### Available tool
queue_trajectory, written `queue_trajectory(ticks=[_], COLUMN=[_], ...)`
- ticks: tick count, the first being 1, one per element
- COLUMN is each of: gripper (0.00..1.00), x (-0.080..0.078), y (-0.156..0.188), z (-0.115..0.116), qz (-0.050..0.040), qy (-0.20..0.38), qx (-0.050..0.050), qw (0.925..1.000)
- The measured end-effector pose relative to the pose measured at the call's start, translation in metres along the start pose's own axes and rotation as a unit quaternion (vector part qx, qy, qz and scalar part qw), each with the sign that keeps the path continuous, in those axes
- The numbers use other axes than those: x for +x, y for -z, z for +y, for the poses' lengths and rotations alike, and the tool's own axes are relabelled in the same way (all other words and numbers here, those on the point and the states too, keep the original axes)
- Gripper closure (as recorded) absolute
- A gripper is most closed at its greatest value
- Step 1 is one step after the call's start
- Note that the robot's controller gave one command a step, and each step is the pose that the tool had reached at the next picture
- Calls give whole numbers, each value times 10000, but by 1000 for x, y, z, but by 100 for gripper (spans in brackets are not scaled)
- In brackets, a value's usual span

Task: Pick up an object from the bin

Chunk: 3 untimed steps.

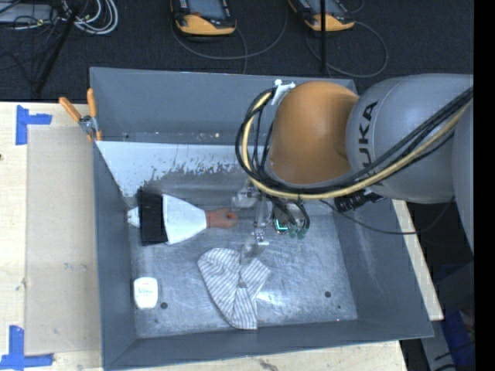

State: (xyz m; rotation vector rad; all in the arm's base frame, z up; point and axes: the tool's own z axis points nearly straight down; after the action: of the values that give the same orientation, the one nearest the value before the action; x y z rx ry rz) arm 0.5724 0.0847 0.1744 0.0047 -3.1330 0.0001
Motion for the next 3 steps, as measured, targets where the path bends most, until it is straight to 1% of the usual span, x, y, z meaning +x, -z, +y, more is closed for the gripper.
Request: queue_trajectory(ticks=[1, 2, 3], gripper=[0, 100, 100], x=[-2, 0, 0], y=[4, -97, -97], z=[0, 4, 3], qz=[-35, -39, -39], qy=[-7, 475, 470], qx=[-2, -4, -5], qw=[10000, 9989, 9989])
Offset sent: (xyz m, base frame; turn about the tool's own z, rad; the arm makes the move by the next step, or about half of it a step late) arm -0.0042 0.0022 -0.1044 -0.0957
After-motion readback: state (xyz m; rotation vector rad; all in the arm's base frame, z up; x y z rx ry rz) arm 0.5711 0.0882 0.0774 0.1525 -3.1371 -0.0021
